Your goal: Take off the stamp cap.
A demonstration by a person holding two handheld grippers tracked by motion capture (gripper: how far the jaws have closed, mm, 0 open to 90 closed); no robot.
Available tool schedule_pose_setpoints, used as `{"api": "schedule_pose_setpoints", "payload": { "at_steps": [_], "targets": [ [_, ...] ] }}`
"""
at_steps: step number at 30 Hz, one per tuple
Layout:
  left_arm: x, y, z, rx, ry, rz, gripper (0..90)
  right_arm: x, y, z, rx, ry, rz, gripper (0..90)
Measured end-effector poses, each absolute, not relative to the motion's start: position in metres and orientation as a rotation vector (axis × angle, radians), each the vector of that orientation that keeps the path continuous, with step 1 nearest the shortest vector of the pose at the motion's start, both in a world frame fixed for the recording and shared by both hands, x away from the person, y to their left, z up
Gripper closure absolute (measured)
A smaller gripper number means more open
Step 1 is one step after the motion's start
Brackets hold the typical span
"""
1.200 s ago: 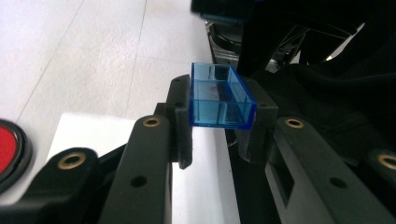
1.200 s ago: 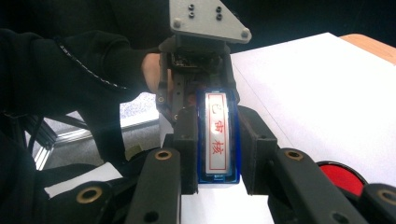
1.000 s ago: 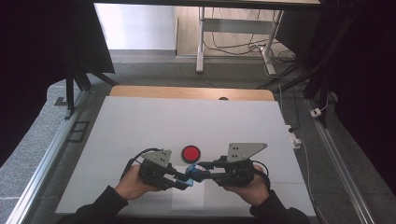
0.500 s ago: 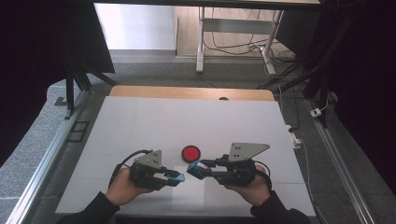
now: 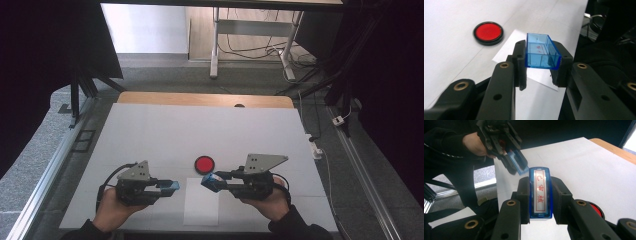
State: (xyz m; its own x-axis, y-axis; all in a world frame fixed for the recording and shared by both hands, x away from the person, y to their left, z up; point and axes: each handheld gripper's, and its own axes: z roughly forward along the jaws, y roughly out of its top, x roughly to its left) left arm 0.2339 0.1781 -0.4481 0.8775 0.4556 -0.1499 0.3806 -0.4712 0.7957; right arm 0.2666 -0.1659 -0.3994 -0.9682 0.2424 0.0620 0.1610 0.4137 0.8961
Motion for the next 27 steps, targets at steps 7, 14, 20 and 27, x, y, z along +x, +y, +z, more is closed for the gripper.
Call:
{"api": "schedule_pose_setpoints", "payload": {
  "at_steps": [7, 14, 20, 27],
  "targets": [
    [0.218, 0.197, -0.451, 2.105, 0.695, 0.178, 68.2, 0.267, -0.165, -0.401, 0.379, 2.584, 1.595, 71.3],
    [0.207, 0.214, -0.455, 2.076, 0.770, 0.183, 68.2, 0.267, -0.165, -0.402, 0.378, 2.583, 1.596, 71.3],
    [0.198, 0.230, -0.459, 2.041, 0.836, 0.185, 68.2, 0.269, -0.166, -0.403, 0.389, 2.586, 1.585, 71.3],
    [0.187, 0.250, -0.464, 1.995, 0.912, 0.181, 68.1, 0.270, -0.167, -0.403, 0.426, 2.573, 1.574, 71.3]
  ]
}}
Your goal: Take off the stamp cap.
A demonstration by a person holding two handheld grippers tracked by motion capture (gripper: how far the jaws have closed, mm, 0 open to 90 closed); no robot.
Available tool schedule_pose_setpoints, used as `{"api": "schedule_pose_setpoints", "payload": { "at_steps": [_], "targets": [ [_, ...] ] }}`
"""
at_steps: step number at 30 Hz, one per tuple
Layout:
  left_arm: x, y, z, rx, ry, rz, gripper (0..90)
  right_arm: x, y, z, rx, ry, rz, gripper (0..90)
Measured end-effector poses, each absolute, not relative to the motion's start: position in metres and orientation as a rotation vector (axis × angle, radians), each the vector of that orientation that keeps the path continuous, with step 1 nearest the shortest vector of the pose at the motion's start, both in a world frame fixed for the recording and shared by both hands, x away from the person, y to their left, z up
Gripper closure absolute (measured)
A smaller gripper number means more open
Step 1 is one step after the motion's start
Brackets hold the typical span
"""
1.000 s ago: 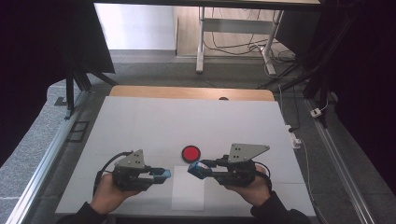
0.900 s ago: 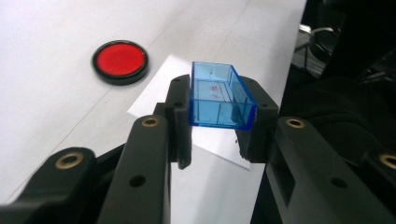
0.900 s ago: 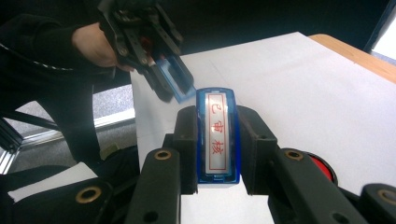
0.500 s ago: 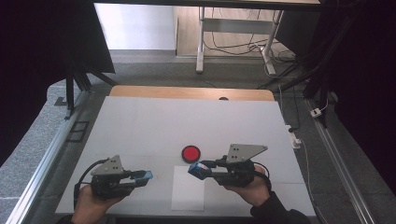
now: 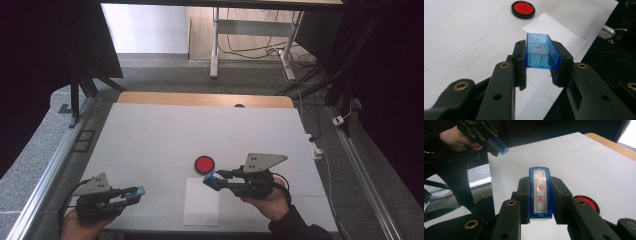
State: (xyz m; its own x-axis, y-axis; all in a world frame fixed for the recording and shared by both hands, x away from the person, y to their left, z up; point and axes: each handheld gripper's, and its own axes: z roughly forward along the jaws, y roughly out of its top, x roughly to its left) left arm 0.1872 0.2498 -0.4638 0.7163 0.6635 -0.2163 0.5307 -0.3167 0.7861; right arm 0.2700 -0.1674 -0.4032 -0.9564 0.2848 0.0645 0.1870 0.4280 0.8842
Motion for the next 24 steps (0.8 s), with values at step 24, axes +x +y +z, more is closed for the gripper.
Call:
{"api": "schedule_pose_setpoints", "payload": {
  "at_steps": [24],
  "targets": [
    [0.177, 0.264, -0.475, 2.044, 1.047, 0.213, 67.9, 0.274, -0.171, -0.405, 0.501, 2.561, 1.529, 71.3]
  ]
}}
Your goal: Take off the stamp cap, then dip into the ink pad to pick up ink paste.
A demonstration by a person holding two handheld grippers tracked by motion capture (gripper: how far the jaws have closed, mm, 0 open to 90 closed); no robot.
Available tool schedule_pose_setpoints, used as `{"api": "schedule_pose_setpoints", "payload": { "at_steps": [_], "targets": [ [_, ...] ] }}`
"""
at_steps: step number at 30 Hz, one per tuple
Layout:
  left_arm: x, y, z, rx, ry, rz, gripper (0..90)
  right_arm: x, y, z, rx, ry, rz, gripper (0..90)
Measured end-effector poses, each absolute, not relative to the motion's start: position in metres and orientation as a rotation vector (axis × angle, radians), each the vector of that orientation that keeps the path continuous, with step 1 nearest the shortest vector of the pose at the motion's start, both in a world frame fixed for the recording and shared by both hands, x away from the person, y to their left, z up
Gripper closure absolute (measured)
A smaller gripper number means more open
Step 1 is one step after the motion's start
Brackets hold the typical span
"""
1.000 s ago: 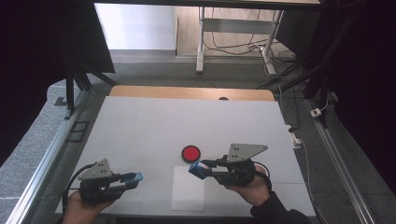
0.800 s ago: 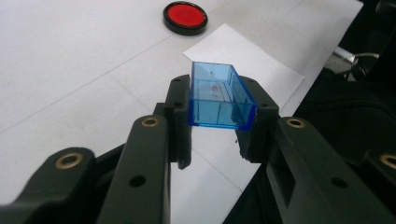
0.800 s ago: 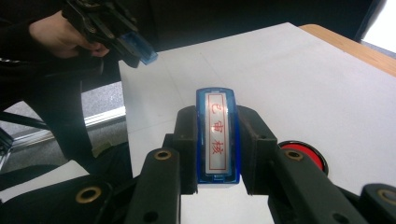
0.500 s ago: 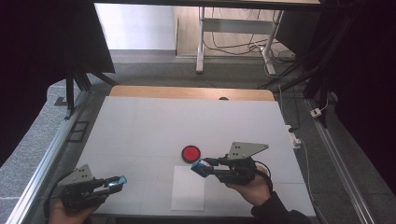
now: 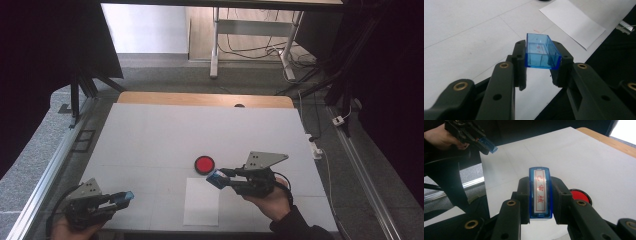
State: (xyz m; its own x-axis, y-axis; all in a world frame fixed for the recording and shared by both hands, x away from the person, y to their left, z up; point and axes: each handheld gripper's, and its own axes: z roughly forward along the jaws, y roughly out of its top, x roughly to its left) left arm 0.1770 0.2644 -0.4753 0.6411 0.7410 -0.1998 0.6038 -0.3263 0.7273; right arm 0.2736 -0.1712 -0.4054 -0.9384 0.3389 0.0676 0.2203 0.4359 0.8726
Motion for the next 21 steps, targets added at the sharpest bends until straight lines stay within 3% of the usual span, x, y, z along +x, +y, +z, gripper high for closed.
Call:
{"api": "schedule_pose_setpoints", "payload": {
  "at_steps": [21],
  "targets": [
    [0.177, 0.267, -0.476, 2.023, 1.050, 0.206, 68.1, 0.290, -0.164, -0.411, 0.544, 2.565, 1.449, 71.3]
  ]
}}
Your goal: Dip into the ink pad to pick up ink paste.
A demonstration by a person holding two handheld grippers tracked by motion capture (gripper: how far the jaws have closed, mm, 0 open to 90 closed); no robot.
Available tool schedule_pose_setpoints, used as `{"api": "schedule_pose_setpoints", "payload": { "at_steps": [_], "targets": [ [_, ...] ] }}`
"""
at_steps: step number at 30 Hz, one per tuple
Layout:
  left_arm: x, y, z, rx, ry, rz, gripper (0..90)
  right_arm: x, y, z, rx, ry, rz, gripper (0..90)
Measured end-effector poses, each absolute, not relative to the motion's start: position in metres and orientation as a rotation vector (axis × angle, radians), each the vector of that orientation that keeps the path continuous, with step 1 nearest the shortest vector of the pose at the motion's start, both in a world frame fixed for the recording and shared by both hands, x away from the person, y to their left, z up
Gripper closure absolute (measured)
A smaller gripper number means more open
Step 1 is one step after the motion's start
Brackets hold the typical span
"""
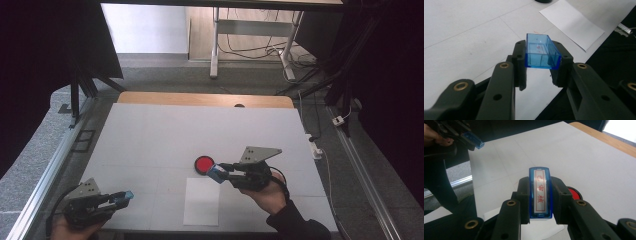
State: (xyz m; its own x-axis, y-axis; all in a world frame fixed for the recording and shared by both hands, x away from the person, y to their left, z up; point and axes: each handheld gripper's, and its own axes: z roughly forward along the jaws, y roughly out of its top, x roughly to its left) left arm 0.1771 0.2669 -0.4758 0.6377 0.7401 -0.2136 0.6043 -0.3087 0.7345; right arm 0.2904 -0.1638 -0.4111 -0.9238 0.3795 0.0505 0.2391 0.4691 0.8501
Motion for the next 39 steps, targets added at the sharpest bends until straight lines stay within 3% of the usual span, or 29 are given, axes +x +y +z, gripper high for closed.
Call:
{"api": "schedule_pose_setpoints", "payload": {
  "at_steps": [39],
  "targets": [
    [0.177, 0.266, -0.476, 2.037, 1.044, 0.214, 68.0, 0.365, -0.107, -0.454, 0.618, 2.659, 1.102, 71.3]
  ]
}}
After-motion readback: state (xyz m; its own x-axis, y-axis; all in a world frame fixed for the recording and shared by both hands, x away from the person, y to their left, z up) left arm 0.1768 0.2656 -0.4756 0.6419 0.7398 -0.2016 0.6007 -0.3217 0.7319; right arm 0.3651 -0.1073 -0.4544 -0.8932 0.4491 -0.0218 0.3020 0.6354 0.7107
